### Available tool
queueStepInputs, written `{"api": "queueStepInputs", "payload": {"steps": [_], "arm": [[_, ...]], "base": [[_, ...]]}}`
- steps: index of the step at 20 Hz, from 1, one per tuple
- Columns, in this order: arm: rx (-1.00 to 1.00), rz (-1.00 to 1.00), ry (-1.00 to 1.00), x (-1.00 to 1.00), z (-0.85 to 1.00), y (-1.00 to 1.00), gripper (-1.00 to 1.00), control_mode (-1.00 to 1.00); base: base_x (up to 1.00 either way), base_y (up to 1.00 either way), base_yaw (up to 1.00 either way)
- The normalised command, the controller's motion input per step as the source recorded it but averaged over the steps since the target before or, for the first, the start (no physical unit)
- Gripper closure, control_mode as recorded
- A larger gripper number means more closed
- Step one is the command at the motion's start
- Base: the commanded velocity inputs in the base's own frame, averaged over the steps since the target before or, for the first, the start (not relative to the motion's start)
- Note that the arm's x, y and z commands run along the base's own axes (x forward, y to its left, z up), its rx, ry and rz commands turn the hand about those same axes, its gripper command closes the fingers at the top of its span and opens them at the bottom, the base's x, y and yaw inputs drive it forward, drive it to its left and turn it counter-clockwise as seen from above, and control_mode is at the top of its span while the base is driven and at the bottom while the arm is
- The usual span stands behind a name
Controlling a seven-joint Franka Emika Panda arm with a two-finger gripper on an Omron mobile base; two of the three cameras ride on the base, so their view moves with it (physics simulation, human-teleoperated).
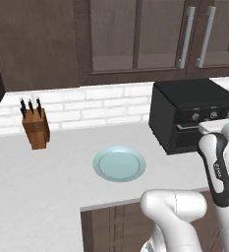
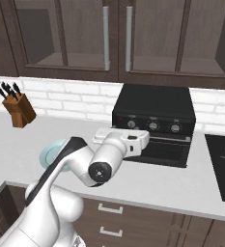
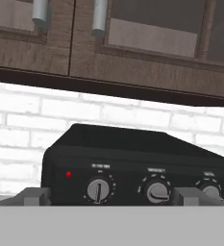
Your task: Pick up the kebab skewer and baguette bread, and place them inside the toaster oven. Close the toaster oven door and start by setting the timer.
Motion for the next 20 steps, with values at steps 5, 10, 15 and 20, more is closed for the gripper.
{"api": "queueStepInputs", "payload": {"steps": [5,10,15,20], "arm": [[0.0,0.0,0.0,0.0,0.0,0.15,-1.0,-1.0],[0.0,0.0,0.0,0.03,-0.04,0.03,-1.0,-1.0],[0.0,0.0,0.0,0.03,-0.05,0.0,-1.0,-1.0],[0.0,0.0,0.0,0.16,-0.04,0.0,-1.0,-1.0]], "base": [[0.0,0.0,0.0],[0.0,0.0,0.0],[0.0,0.0,0.0],[0.0,0.0,0.0]]}}
